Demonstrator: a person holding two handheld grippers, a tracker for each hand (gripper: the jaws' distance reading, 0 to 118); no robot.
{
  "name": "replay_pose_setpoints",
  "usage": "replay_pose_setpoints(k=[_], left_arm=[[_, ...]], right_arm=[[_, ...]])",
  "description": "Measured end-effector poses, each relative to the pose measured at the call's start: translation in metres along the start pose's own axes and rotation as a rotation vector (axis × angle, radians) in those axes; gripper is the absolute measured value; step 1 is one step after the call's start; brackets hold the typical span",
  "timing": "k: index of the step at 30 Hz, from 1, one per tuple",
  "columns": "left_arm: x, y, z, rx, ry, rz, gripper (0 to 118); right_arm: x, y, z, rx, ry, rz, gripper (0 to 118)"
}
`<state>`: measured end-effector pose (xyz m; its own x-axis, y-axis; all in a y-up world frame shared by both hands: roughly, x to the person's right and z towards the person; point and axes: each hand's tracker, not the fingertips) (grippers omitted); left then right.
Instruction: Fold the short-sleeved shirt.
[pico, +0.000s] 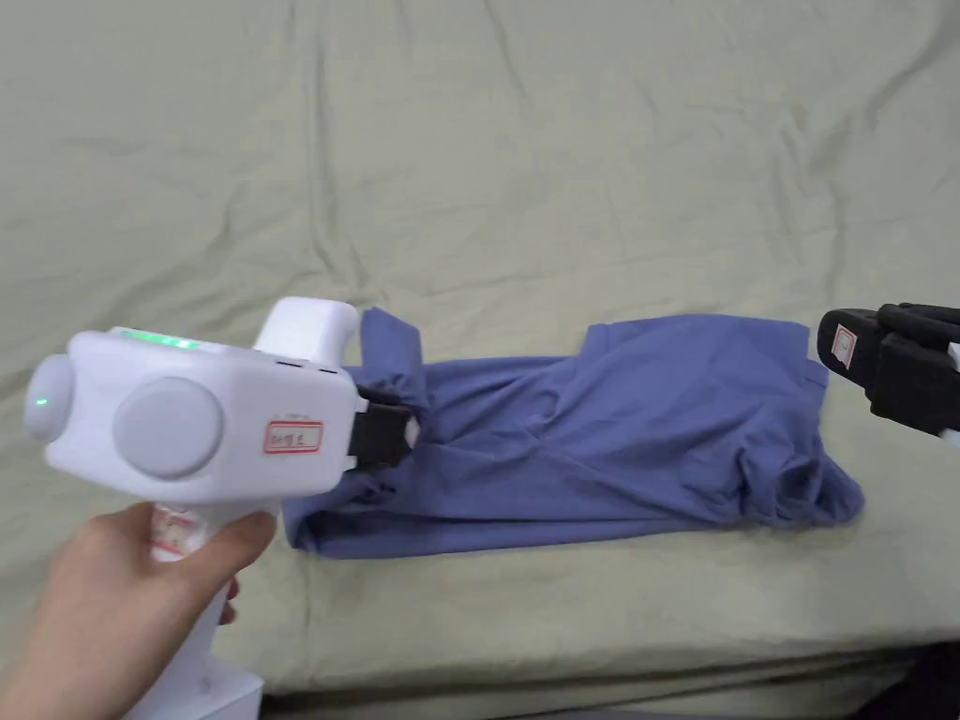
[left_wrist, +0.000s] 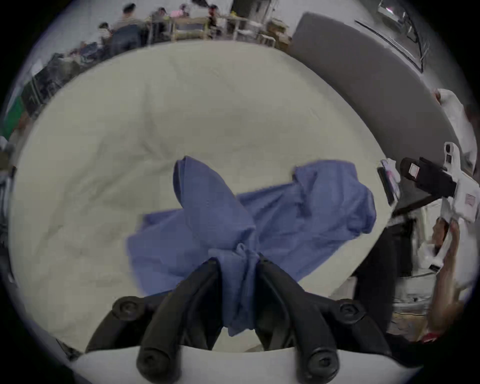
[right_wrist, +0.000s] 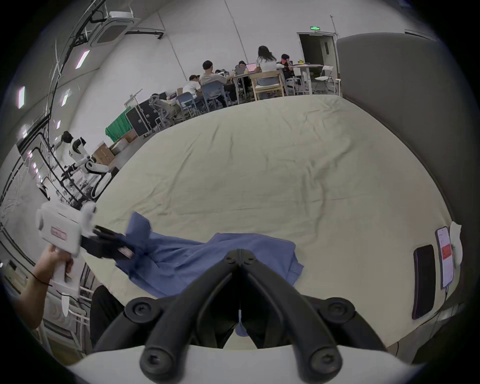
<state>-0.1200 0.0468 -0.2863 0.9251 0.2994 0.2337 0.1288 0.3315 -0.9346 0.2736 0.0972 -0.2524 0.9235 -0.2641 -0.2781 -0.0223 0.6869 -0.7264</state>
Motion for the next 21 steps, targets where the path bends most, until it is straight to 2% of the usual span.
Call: replay_pose_setpoints(k=[1,2,3,4,6,8,10,11,12,13,14,15,19,21], left_arm=[[-0.002,0.002,-0.014,-0.021,-0.05,0.026,20],[-0.006,0.002,-0.026,-0.033,-0.1,0.077,56],[-0.011,0.001,-0.034,-0.047,-0.172,0.123,84],[-0.015,-0.002,-0.039,-0.05,-0.26,0.185,89],[-0.03,-0.009,-0.03,-0.026,-0.352,0.327,89],[-0.038,-0.018,-0.002,0.06,-0.364,0.374,89],[-0.053,-0.022,0.025,0.141,-0.281,0.388,89],[-0.057,-0.024,0.035,0.176,-0.222,0.375,79],[-0.052,-0.024,0.046,0.229,-0.123,0.305,50],[-0.048,-0.022,0.045,0.245,-0.028,0.249,6],[-0.044,-0.017,0.039,0.251,0.064,0.215,0],[-0.036,-0.016,0.03,0.271,0.149,0.215,0],[-0.005,-0.005,-0.015,0.171,0.078,0.122,0],[0.026,-0.003,-0.042,0.11,0.116,0.02,0]], right_arm=[[0.004,-0.002,0.0,-0.003,-0.003,-0.012,2],[0.007,-0.004,0.0,-0.006,-0.005,-0.021,2],[0.01,-0.005,0.001,-0.01,-0.008,-0.028,2],[0.013,-0.007,0.001,-0.012,-0.013,-0.034,2],[0.017,-0.009,0.002,-0.019,-0.019,-0.044,2],[0.02,-0.011,0.003,-0.021,-0.022,-0.053,2],[0.021,-0.012,0.004,-0.024,-0.026,-0.056,2],[0.022,-0.013,0.005,-0.024,-0.026,-0.057,2],[0.022,-0.013,0.005,-0.025,-0.026,-0.058,2],[0.022,-0.013,0.005,-0.025,-0.027,-0.057,2],[0.021,-0.014,0.006,-0.026,-0.029,-0.055,2],[0.021,-0.014,0.006,-0.028,-0.033,-0.053,2],[0.019,-0.016,0.004,-0.044,-0.055,-0.035,2],[0.02,-0.017,0.002,-0.053,-0.068,-0.031,2]])
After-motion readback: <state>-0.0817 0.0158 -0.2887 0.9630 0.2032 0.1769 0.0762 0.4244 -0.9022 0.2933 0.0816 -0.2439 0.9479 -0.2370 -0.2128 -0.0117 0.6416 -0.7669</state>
